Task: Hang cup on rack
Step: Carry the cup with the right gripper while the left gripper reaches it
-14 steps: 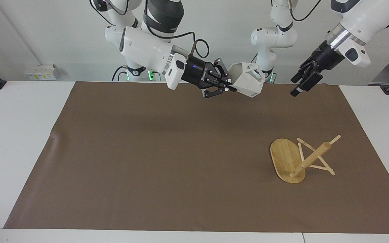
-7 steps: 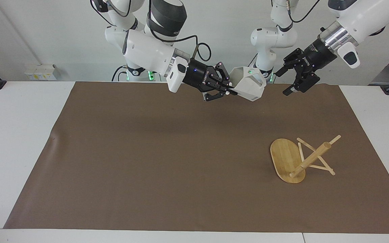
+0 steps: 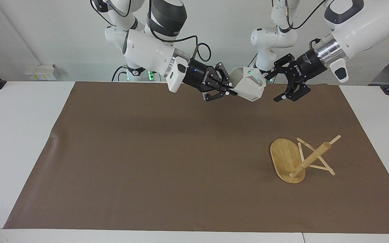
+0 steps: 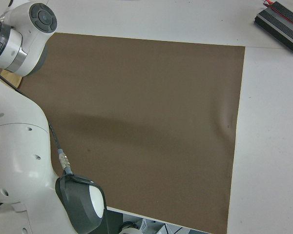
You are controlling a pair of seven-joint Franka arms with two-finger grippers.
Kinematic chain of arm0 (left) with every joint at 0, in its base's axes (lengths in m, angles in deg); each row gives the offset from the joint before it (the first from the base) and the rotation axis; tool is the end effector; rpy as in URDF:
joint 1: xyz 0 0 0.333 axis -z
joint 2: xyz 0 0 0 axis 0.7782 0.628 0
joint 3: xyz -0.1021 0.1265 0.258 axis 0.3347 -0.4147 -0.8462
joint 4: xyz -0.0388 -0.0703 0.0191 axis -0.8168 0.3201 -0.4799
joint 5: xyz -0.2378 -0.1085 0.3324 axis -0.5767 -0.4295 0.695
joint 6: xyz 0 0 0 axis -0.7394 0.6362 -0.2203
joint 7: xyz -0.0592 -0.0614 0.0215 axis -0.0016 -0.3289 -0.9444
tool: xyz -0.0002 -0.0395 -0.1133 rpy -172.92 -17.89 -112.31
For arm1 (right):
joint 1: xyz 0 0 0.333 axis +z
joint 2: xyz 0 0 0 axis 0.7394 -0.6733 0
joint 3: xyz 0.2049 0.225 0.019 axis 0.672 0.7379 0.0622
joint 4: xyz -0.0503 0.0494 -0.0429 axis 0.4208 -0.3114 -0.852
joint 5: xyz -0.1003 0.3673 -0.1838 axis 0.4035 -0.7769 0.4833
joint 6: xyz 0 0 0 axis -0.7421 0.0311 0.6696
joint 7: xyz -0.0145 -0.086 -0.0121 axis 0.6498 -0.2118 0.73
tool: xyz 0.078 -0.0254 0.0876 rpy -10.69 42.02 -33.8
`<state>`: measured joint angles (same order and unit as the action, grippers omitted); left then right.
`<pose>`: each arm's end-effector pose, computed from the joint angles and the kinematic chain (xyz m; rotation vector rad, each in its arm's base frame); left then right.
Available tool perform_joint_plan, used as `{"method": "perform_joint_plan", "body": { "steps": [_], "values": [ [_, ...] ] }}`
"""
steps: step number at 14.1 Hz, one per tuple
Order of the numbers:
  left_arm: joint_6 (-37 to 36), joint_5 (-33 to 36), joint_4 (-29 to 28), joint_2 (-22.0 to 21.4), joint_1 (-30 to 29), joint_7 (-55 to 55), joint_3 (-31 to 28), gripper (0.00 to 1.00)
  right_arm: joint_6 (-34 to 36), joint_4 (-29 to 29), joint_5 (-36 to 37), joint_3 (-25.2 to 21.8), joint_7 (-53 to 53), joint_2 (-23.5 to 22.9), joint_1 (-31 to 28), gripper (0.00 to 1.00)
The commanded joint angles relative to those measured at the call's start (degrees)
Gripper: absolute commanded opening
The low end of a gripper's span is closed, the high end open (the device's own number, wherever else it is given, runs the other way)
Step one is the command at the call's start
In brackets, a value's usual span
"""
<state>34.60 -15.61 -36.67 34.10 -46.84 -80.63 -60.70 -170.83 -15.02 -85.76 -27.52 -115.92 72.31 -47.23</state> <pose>0.5870 -0.1532 0.6165 1.7518 1.9401 -0.7426 0.6100 0.3584 0.5700 -1.9087 -0.8396 -0.7201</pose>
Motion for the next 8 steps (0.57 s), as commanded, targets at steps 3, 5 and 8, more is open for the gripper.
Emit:
{"method": "perform_joint_plan", "body": {
  "steps": [3,5,8],
  "values": [
    [0.46,-2.72,1.44,0.92,-0.13,-3.6,0.25,1.0,-1.37,-0.33,0.58,0.73,0.43,0.06,-0.27,0.0],
    [2.57,-2.81,1.18,0.92,0.39,-4.05,0.25,1.0,-1.37,-0.33,0.58,0.73,0.6,0.15,-0.27,0.0],
    [4.32,-2.99,1.0,0.92,1.18,-4.13,0.33,1.0,-1.37,-0.33,0.58,0.73,0.6,0.15,-0.18,0.0]
  ]
}}
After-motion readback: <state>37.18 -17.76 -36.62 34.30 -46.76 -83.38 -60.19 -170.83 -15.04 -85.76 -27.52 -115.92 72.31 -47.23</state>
